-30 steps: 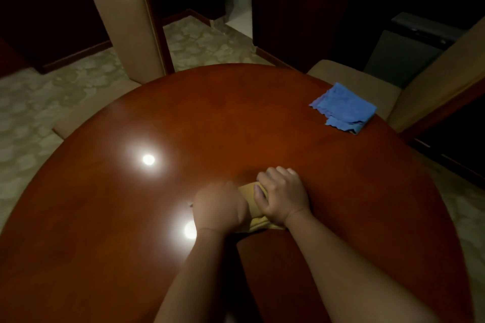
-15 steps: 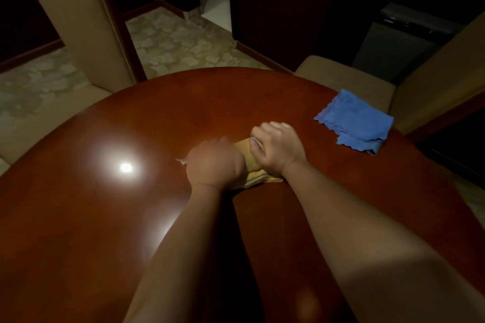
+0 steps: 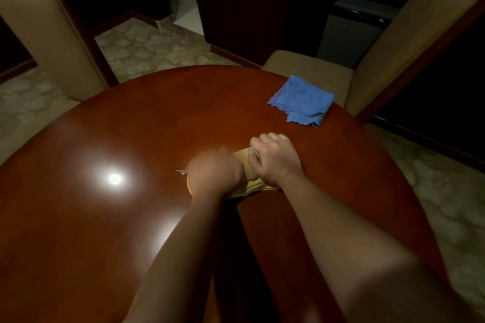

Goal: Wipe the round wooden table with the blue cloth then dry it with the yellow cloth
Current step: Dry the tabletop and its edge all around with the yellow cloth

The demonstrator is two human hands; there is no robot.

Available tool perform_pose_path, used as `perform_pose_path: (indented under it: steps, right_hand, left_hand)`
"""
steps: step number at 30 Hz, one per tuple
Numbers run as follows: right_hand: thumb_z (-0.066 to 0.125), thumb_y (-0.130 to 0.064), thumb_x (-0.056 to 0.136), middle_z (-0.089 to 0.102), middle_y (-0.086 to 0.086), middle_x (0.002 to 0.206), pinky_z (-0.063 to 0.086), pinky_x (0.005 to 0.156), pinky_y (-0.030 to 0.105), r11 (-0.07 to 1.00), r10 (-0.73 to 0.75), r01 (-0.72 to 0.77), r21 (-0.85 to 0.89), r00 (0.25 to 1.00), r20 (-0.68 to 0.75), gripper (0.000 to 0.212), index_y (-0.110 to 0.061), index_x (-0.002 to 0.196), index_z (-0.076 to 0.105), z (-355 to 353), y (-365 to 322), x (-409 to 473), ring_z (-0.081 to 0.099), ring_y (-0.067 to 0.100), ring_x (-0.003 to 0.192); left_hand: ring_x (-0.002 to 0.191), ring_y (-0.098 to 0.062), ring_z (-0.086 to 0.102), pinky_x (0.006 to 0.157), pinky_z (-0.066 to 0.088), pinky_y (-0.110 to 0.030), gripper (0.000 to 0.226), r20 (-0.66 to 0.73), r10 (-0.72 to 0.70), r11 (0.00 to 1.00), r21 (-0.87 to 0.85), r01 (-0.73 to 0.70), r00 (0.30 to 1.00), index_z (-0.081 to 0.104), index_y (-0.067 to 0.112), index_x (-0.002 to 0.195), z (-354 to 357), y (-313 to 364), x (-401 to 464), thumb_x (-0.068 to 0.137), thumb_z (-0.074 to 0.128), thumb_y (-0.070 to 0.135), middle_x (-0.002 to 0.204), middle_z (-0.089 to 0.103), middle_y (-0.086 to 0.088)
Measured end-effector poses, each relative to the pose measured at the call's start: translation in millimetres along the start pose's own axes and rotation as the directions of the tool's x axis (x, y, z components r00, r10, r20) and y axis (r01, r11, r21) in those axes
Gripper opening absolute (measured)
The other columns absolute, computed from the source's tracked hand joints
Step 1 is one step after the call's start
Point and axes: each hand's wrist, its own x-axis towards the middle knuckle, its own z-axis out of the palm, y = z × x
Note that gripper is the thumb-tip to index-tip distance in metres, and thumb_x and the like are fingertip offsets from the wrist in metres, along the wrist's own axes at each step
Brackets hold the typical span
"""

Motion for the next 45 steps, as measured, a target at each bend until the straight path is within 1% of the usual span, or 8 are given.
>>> perform_pose_path:
  steps: [4,9,13,18,23,26,32,45]
  right_hand:
    - [0.038,-0.034,0.085,0.053,0.008,0.063,0.040,0.056,0.035,0.998,0.045,-0.046,-0.031,0.998,-0.031,0.032,-0.012,0.067,0.054,-23.5,4.1,-54.9,0.053,0.030,0.060]
    - [0.037,-0.035,0.083,0.054,0.006,0.063,0.041,0.057,0.033,0.997,0.055,-0.054,-0.055,0.998,0.020,0.033,-0.014,0.067,0.056,-58.8,3.8,-125.4,0.053,0.027,0.060]
    - [0.039,-0.035,0.082,0.053,0.006,0.063,0.041,0.056,0.033,0.995,0.078,-0.075,-0.059,0.996,0.053,0.030,-0.014,0.066,0.055,-87.9,6.1,-184.0,0.052,0.027,0.060]
    - [0.039,-0.036,0.083,0.053,0.004,0.064,0.044,0.055,0.034,0.998,0.000,0.007,-0.068,0.994,0.106,0.031,-0.015,0.067,0.056,-109.2,20.1,-217.0,0.053,0.025,0.059]
    - [0.041,-0.038,0.079,0.050,0.003,0.063,0.042,0.055,0.032,1.000,0.003,-0.002,-0.015,0.999,0.053,0.028,-0.017,0.064,0.051,-102.2,24.3,-212.7,0.050,0.024,0.058]
    - [0.041,-0.038,0.079,0.050,0.004,0.064,0.042,0.055,0.034,0.999,-0.034,0.034,-0.004,0.999,0.030,0.028,-0.016,0.065,0.053,-90.9,36.3,-191.5,0.050,0.026,0.059]
    - [0.040,-0.036,0.080,0.051,0.006,0.062,0.040,0.054,0.034,1.000,0.008,-0.008,0.014,1.000,-0.001,0.030,-0.014,0.065,0.055,-68.9,70.1,-123.1,0.051,0.027,0.058]
    - [0.040,-0.033,0.082,0.054,0.008,0.062,0.038,0.057,0.033,0.998,0.063,-0.066,-0.021,0.992,-0.109,0.032,-0.011,0.065,0.055,-23.4,130.1,-2.7,0.053,0.029,0.059]
  left_hand:
    - [0.038,-0.025,0.044,0.044,0.024,-0.022,0.031,0.043,0.022,1.000,-0.019,-0.021,0.999,0.048,0.011,0.055,-16.8,35.1,-37.4,0.075,0.037,0.031,0.047,0.049,-0.008]
    - [0.038,-0.026,0.046,0.039,0.029,-0.024,0.031,0.126,-0.006,1.000,0.010,0.005,0.992,0.051,0.012,0.055,-48.6,84.2,-93.9,0.073,0.037,0.032,0.047,0.050,-0.007]
    - [0.041,-0.027,0.049,0.043,0.027,-0.023,0.035,0.245,-0.005,1.000,0.015,0.002,0.970,0.054,0.013,0.058,-75.8,125.1,-137.7,0.075,0.033,0.035,0.050,0.053,-0.007]
    - [0.038,-0.027,0.049,0.038,0.034,-0.023,0.032,0.351,-0.019,1.000,0.006,0.018,0.936,0.055,0.014,0.058,-92.4,158.2,-163.8,0.073,0.036,0.035,0.048,0.053,-0.006]
    - [0.039,-0.027,0.048,0.035,0.031,-0.024,0.025,0.226,0.003,0.997,-0.082,0.016,0.974,0.053,0.014,0.057,-82.9,152.2,-165.7,0.071,0.041,0.032,0.049,0.050,-0.005]
    - [0.042,-0.028,0.047,0.038,0.029,-0.026,0.025,0.156,0.050,0.996,-0.081,-0.038,0.987,0.053,0.014,0.057,-66.3,145.1,-146.3,0.072,0.043,0.030,0.050,0.049,-0.005]
    - [0.042,-0.027,0.047,0.041,0.032,-0.027,0.026,0.102,0.061,0.993,-0.109,-0.050,0.993,0.052,0.013,0.056,-24.8,130.3,-70.2,0.073,0.043,0.030,0.050,0.048,-0.006]
    - [0.038,-0.026,0.044,0.043,0.024,-0.025,0.027,-0.087,0.129,0.986,-0.090,-0.137,0.988,0.048,0.012,0.053,44.8,106.1,62.8,0.075,0.041,0.027,0.048,0.048,-0.007]
